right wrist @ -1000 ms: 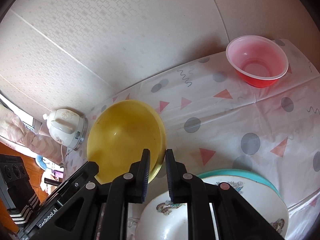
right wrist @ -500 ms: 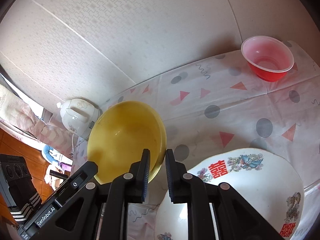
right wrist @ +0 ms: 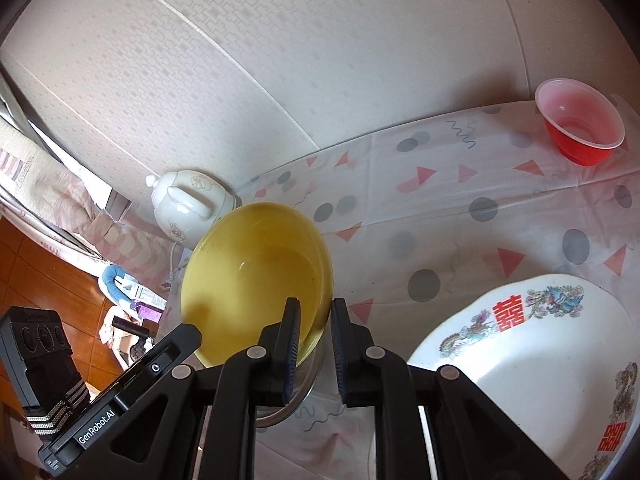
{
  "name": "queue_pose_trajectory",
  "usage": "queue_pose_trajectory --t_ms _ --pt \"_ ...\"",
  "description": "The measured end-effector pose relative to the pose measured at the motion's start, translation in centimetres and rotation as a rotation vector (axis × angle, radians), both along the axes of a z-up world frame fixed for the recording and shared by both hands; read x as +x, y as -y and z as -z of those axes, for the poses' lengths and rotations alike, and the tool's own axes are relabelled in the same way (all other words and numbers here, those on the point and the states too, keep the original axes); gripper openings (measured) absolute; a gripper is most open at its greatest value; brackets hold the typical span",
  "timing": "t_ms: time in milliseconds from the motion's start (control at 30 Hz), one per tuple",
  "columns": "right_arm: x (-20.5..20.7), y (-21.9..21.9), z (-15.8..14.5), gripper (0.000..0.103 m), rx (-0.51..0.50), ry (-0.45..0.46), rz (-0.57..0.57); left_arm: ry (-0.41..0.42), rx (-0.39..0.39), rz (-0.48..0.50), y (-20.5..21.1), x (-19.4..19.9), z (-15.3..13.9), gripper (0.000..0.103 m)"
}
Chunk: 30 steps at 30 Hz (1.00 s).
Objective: Organize plates and bowls
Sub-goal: 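Carry the yellow bowl with both grippers and lower it into the steel bowl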
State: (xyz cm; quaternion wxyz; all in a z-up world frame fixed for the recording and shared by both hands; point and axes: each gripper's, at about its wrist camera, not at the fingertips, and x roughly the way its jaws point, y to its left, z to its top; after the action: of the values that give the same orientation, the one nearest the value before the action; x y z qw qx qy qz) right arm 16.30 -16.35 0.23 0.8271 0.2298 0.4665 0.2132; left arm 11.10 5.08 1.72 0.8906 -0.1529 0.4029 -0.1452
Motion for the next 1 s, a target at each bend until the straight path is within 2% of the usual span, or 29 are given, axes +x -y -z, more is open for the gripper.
queue_pose_trajectory --t_ms 200,467,733,1000 --pt "-0.1 -2.3 0.2 0.015 0.004 -0.001 -0.048 -0.007 -0.023 -0.047 -2.5 -0.6 0.1 0.015" --pt "-0.5 -4.9 1.4 0.015 -0.017 -0.034 -0.114 -0.047 -0.004 -0.085 -4.8 -1.6 1.9 0.015" --pt "-0.7 -6.7 3.3 0.015 -0.075 -0.082 -0.158 -0.091 -0.005 -0.115 -6.0 -2.0 3.7 0.015" --pt "-0.8 -7.8 3.9 0.015 -0.137 -0.078 -0.178 -0.14 0.005 -0.13 -6.3 -1.7 5.4 0.015"
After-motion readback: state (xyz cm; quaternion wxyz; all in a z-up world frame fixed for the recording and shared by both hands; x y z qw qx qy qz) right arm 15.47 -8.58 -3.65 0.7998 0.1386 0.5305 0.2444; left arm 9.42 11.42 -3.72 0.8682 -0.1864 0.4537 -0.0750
